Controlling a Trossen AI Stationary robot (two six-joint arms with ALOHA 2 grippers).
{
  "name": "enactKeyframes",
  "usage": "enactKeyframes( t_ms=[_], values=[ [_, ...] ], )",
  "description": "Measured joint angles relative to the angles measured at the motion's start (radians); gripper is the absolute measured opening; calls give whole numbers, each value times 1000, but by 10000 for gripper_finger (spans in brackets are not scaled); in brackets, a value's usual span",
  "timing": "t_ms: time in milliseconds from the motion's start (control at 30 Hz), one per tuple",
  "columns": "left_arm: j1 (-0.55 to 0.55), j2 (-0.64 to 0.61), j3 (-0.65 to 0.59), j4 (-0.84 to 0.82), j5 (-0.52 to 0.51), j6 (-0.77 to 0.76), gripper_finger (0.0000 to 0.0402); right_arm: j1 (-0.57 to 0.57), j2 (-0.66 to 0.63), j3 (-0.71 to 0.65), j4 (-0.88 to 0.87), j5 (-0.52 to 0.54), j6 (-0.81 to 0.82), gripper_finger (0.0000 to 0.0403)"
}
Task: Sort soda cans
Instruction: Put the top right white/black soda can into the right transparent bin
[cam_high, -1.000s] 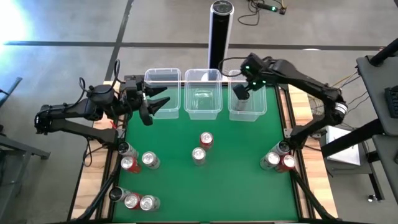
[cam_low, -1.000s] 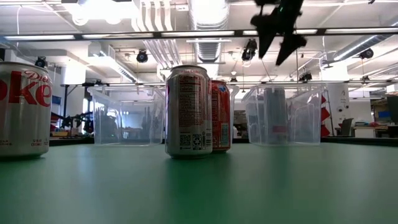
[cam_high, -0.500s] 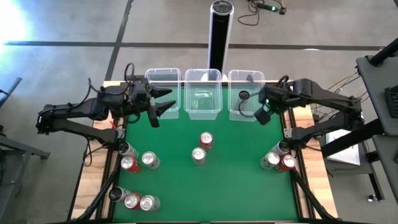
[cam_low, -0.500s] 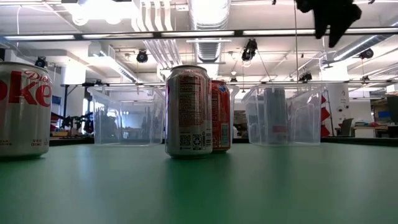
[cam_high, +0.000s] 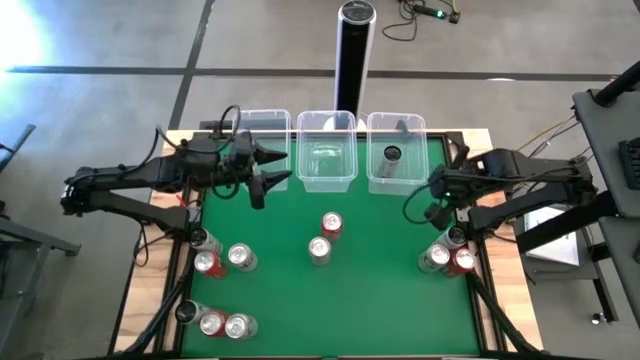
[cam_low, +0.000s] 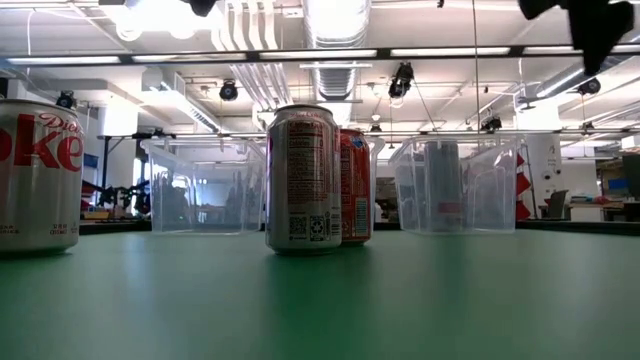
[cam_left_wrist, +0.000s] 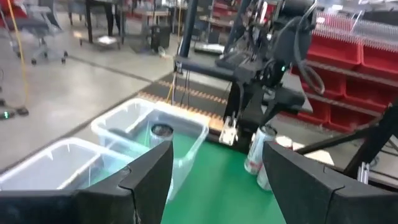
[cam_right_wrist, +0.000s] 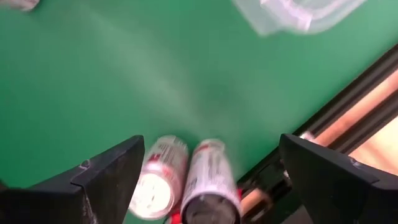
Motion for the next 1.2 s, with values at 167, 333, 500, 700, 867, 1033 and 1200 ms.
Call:
enactKeyframes(
  t_ms=[167, 333, 500, 700, 867, 1033, 1200],
  values=[
    [0, 17, 0, -16, 0, -33, 233, 57, -49, -88, 0, -92, 105, 368],
    [0, 35, 0, -17, 0, -42, 233, 143, -60, -146, -1, -154, 63, 368],
    [0, 54, 0, -17, 0, -34, 233, 199, -59, -171, 0, -148, -46, 368],
    [0, 87, 0, -17, 0, -32, 233, 223, -58, -222, 0, -149, -136, 368],
    [0, 107, 0, -17, 0, -49, 233, 223, -60, -274, 0, -160, -121, 368],
    [0, 113, 0, -7, -8, -53, 233, 222, -58, -336, 18, -176, -120, 368],
    [0, 98, 0, 20, -10, -51, 233, 222, -59, -375, 37, -185, -43, 359]
  ],
)
